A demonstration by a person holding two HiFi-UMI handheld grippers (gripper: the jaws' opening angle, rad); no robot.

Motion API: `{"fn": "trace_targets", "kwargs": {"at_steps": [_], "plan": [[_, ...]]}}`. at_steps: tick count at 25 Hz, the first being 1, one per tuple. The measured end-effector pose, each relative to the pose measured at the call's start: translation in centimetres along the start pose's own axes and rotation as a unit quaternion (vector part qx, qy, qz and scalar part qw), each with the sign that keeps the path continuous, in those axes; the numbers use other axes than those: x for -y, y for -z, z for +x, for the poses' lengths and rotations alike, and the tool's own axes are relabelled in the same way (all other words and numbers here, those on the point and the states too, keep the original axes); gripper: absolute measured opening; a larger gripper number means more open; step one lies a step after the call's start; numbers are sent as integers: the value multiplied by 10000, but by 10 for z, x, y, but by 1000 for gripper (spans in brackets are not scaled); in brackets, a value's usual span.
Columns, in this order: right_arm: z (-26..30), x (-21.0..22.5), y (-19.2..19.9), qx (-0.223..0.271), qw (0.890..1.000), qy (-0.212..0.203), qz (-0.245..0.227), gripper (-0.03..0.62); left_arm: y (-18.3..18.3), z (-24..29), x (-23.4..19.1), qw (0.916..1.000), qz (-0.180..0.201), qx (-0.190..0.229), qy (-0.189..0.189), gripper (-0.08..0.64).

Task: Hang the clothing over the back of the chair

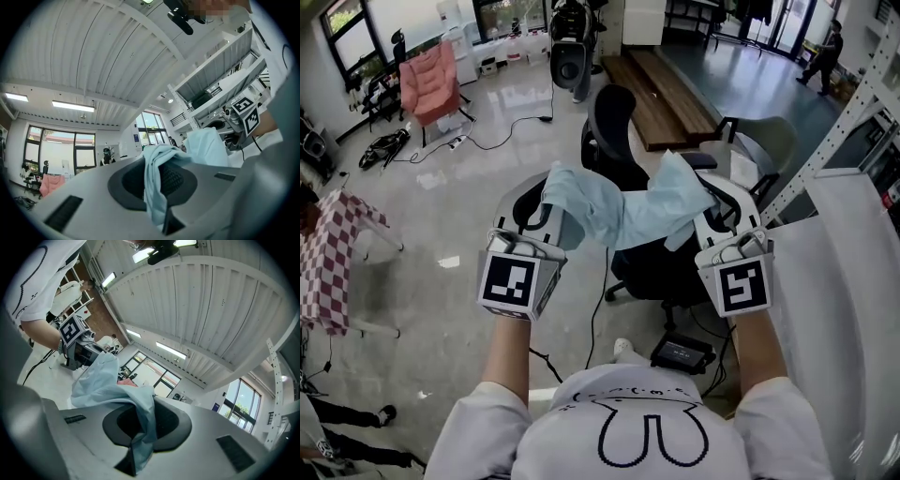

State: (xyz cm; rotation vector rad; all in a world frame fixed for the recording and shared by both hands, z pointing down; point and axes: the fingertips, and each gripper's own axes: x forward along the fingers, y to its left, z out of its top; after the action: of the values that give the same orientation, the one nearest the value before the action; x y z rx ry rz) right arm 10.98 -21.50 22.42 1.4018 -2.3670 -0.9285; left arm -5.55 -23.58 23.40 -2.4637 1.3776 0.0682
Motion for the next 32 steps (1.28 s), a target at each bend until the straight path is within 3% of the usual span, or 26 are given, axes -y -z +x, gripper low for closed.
{"fn": "trace_targets", "kwargs": {"at_steps": [4, 12, 15, 27, 32], "plan": [[19, 22, 0, 205, 9997, -65, -66, 46, -5, 21, -12, 9999, -30, -75, -133, 49], [61, 82, -17, 699, 9973, -192, 76, 46, -49, 60, -46, 9980, 221, 315, -497, 49], [77, 97, -18, 774, 9965, -286, 94, 46, -57, 75, -58, 9974, 310, 268, -595, 49], [103, 98, 34, 805, 9965, -154, 184, 46, -26, 93, -80, 9942, 713, -239, -774, 49], [124, 106, 44, 522, 9983, 18, 245, 46, -26, 100, -114, 9946, 604, -188, -822, 49]]}}
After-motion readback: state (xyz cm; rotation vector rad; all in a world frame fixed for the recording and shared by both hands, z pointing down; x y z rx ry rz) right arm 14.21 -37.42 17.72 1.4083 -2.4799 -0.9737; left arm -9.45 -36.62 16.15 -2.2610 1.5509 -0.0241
